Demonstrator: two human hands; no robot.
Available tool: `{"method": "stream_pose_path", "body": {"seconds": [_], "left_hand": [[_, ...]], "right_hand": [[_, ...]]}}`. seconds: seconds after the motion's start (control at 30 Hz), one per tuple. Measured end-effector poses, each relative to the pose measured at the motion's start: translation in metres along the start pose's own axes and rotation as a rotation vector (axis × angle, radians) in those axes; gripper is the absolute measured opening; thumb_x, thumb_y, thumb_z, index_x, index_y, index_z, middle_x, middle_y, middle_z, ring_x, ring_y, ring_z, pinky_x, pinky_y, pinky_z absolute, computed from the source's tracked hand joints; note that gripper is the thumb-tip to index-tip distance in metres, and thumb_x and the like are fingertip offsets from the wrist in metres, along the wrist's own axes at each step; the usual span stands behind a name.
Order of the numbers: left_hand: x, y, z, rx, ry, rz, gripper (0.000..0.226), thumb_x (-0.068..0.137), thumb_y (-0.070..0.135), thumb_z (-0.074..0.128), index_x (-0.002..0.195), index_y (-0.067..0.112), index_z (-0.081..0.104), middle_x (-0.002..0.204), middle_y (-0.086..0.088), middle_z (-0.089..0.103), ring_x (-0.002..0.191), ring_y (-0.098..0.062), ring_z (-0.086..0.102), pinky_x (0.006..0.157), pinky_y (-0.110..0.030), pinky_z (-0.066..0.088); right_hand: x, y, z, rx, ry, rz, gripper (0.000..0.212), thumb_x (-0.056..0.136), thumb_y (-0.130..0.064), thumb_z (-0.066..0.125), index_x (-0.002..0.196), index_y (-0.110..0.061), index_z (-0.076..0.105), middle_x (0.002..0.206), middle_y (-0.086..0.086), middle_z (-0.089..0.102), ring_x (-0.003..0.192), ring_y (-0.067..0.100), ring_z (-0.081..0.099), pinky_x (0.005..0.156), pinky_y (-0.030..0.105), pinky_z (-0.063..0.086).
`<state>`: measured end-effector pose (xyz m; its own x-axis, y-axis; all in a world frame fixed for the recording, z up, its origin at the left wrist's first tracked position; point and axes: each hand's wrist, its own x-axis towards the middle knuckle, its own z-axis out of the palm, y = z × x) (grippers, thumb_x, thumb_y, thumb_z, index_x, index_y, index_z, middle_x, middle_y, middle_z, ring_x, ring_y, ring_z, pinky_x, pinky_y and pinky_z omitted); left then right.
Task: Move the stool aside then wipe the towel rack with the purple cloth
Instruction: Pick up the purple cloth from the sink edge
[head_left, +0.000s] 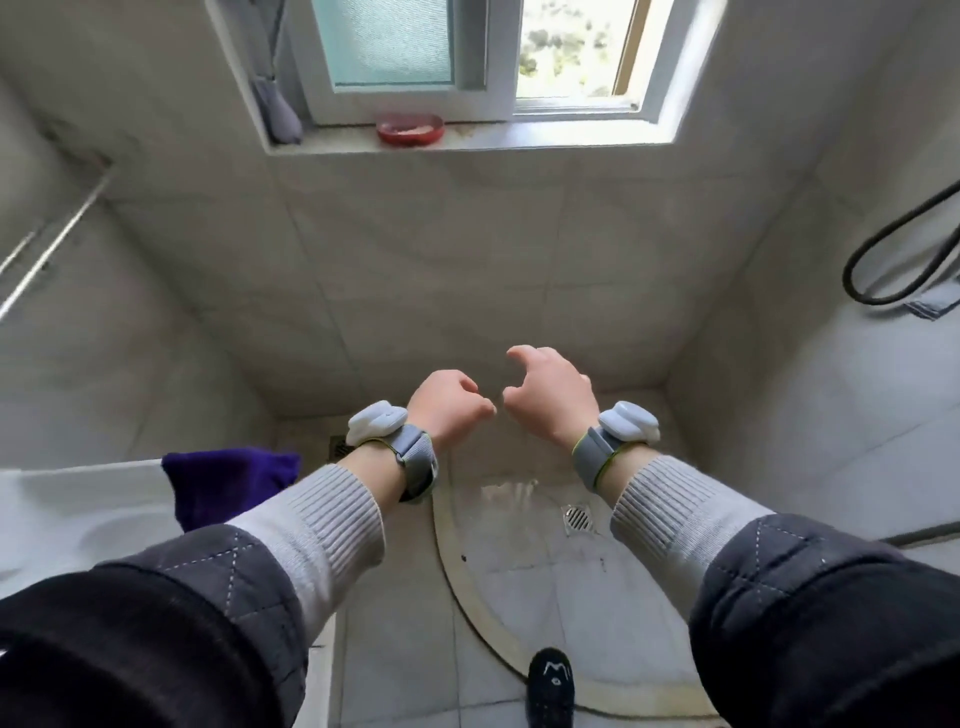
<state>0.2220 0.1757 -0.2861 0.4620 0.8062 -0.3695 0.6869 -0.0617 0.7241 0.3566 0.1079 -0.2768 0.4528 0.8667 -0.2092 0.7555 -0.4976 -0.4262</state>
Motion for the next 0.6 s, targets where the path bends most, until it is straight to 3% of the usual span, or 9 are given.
{"method": "stream_pose_path", "body": {"seconds": [0.07, 0.17, 0.3, 0.47, 0.6], "left_hand": [[0.004, -0.013, -0.028, 0.043, 0.069, -0.050, 0.032, 0.081, 0.026, 0.074, 0.111, 0.018, 0.065, 0.111, -0.001, 0.067, 0.105, -0.022, 0.064, 0.098, -0.040, 0.053], [0.003, -0.031, -0.059, 0.067, 0.143, -0.140, 0.050, 0.082, 0.029, 0.073, 0.128, 0.014, 0.060, 0.124, -0.003, 0.065, 0.114, -0.023, 0.062, 0.099, -0.038, 0.051], [0.000, -0.055, -0.098, 0.054, 0.319, -0.299, 0.055, 0.079, 0.028, 0.074, 0.130, 0.014, 0.057, 0.122, -0.003, 0.062, 0.106, -0.023, 0.062, 0.090, -0.030, 0.050], [-0.007, -0.085, -0.131, -0.015, 0.468, -0.439, 0.064, 0.079, 0.032, 0.077, 0.136, 0.012, 0.054, 0.135, -0.010, 0.058, 0.114, -0.028, 0.061, 0.097, -0.040, 0.052], [-0.025, -0.109, -0.148, -0.076, 0.562, -0.532, 0.062, 0.083, 0.032, 0.077, 0.136, 0.011, 0.055, 0.125, -0.008, 0.061, 0.112, -0.026, 0.059, 0.088, -0.029, 0.041]], "right_hand": [[0.021, -0.032, 0.003, 0.009, -0.032, -0.079, 0.060, 0.087, -0.026, 0.054, 0.146, -0.032, 0.046, 0.144, 0.002, 0.052, 0.127, 0.028, 0.053, 0.103, 0.043, 0.037], [0.041, -0.066, 0.013, 0.020, -0.083, -0.156, 0.062, 0.087, -0.025, 0.053, 0.148, -0.031, 0.045, 0.145, 0.002, 0.052, 0.128, 0.028, 0.054, 0.104, 0.043, 0.037], [0.068, -0.116, 0.031, 0.005, -0.158, -0.305, 0.060, 0.087, -0.027, 0.054, 0.147, -0.033, 0.046, 0.144, 0.001, 0.052, 0.128, 0.028, 0.053, 0.103, 0.043, 0.037], [0.088, -0.157, 0.048, -0.035, -0.280, -0.445, 0.055, 0.086, -0.027, 0.056, 0.140, -0.035, 0.050, 0.135, 0.001, 0.055, 0.124, 0.031, 0.055, 0.103, 0.043, 0.040], [0.097, -0.175, 0.061, -0.033, -0.335, -0.511, 0.057, 0.084, -0.026, 0.056, 0.140, -0.037, 0.051, 0.130, 0.000, 0.057, 0.119, 0.030, 0.057, 0.102, 0.044, 0.041]]}}
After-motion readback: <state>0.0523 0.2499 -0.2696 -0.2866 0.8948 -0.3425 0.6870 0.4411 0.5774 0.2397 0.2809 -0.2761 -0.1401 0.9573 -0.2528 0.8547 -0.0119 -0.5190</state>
